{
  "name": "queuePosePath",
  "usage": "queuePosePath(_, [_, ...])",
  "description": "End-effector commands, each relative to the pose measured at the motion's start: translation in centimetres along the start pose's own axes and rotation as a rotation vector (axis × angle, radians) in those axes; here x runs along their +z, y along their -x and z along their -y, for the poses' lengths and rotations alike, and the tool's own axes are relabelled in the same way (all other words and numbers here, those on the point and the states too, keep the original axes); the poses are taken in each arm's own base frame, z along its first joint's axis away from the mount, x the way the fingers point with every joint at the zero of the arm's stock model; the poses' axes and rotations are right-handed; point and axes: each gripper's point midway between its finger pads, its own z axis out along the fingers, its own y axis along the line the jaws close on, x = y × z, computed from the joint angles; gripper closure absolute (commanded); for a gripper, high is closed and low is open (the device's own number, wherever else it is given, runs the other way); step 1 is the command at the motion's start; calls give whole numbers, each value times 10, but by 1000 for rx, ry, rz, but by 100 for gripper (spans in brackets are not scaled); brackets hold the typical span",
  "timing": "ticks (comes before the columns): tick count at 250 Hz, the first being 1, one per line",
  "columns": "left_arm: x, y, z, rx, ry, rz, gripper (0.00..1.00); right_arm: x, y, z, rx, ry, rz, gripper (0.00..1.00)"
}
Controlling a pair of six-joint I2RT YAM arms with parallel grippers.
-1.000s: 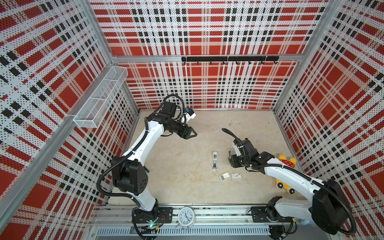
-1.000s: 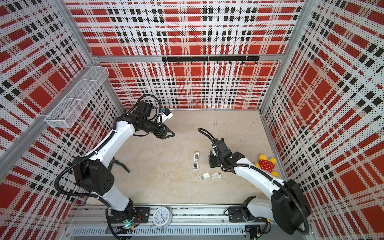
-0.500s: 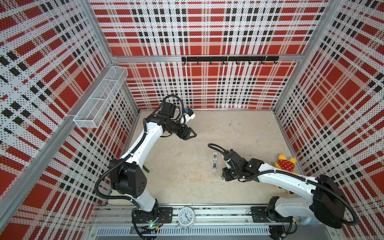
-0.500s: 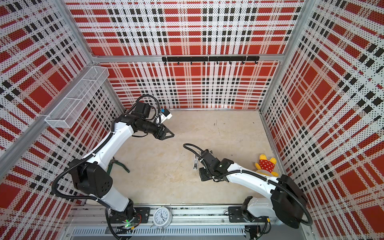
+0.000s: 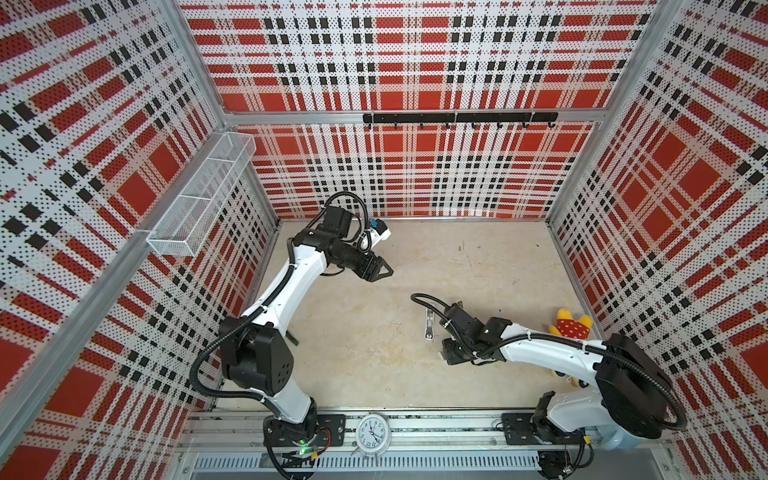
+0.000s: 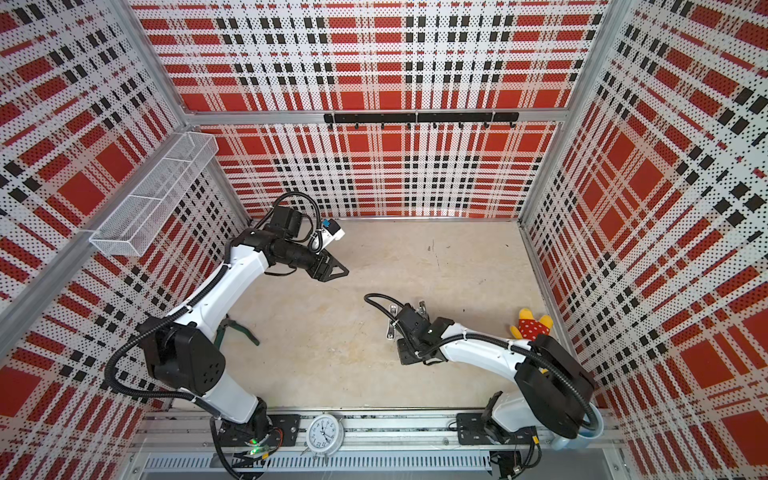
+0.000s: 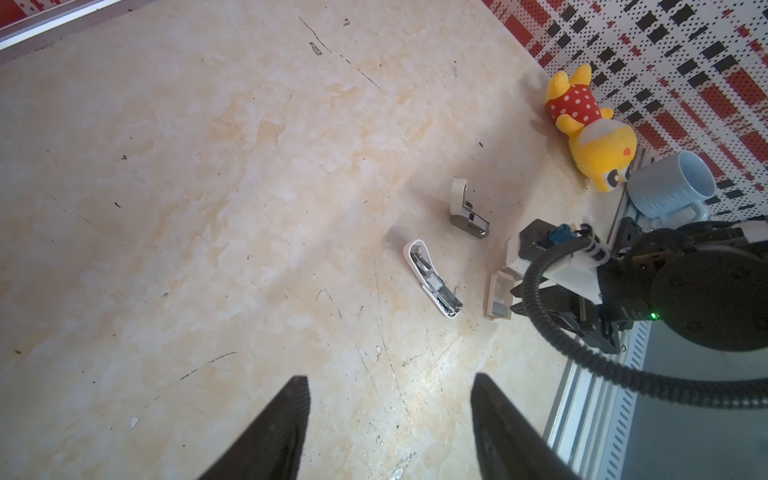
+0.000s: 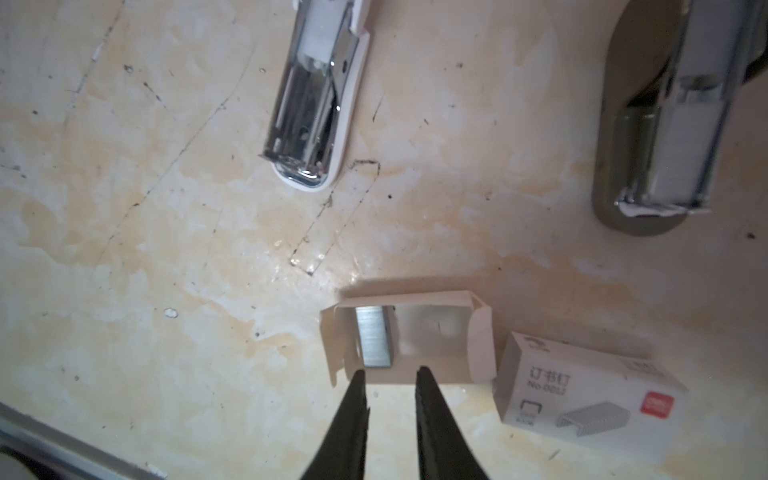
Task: Load the staples into the stapler
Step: 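Move the open right gripper over the opened staple box, then lower the right gripper into the staple box around the silver staple strip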
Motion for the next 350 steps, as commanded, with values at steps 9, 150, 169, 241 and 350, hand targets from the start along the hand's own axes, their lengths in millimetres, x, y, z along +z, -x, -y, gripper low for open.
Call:
queuePosePath(9, [-10,4,2,24,9,33,35,2,13,-10,0,5,35,76])
queuePosePath(150, [-9,3,0,14,4,34,35,6,18,-12,-6,-31,35,75])
queuePosePath(169, [-8,1,0,11,2,31,35,8,17,-12,-4,-33,28,75])
queuePosePath(241, [-8,1,0,13,0,32,35,6,17,-9,6,-46,40,76])
queuePosePath(350, [-9,2,-1,14,9,33,35,4,21,-10,-13,-45,50,76])
